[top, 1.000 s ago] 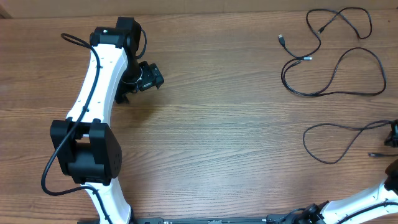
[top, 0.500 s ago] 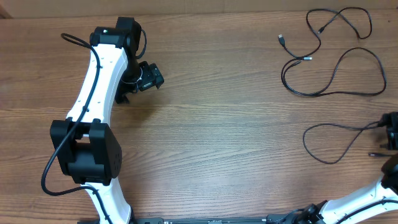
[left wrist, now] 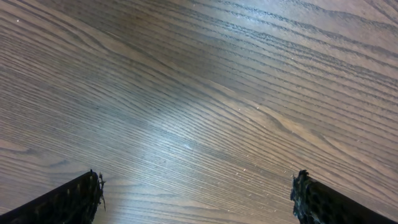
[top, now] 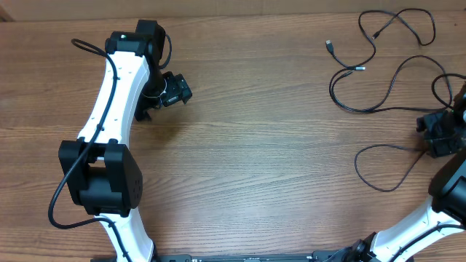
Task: Untangle cables
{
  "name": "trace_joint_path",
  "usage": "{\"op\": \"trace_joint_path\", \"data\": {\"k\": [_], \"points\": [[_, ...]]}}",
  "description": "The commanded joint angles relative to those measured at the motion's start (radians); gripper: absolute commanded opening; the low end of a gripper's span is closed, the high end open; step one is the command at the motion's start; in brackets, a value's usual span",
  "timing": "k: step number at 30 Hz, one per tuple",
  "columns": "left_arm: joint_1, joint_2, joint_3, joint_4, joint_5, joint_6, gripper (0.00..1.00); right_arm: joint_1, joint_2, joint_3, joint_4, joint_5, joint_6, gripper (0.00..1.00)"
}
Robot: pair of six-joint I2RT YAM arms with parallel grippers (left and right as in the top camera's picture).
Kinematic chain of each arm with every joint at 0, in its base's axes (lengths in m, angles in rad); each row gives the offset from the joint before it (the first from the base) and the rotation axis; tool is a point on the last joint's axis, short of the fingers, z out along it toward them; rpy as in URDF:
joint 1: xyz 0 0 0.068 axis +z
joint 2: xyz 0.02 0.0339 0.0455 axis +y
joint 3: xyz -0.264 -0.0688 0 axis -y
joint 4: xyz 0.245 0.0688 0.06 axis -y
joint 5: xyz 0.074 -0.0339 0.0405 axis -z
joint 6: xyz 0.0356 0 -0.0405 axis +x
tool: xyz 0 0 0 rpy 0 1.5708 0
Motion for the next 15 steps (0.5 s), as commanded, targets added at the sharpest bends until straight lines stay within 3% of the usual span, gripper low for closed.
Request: {"op": "trace_joint_path", "data": {"k": [1, 15], "points": [[0.001, -0.028, 0.021, 0.001, -0.01, 0.017, 1.0, -0.007, -0.007, -0.033, 0.017, 0.047, 0.003, 0.56], [0.001, -0.028, 0.021, 0.001, -0.01, 0.017, 1.0, -0.009, -0.006, -0.072, 0.033, 0.143, 0.003, 0.54]]}}
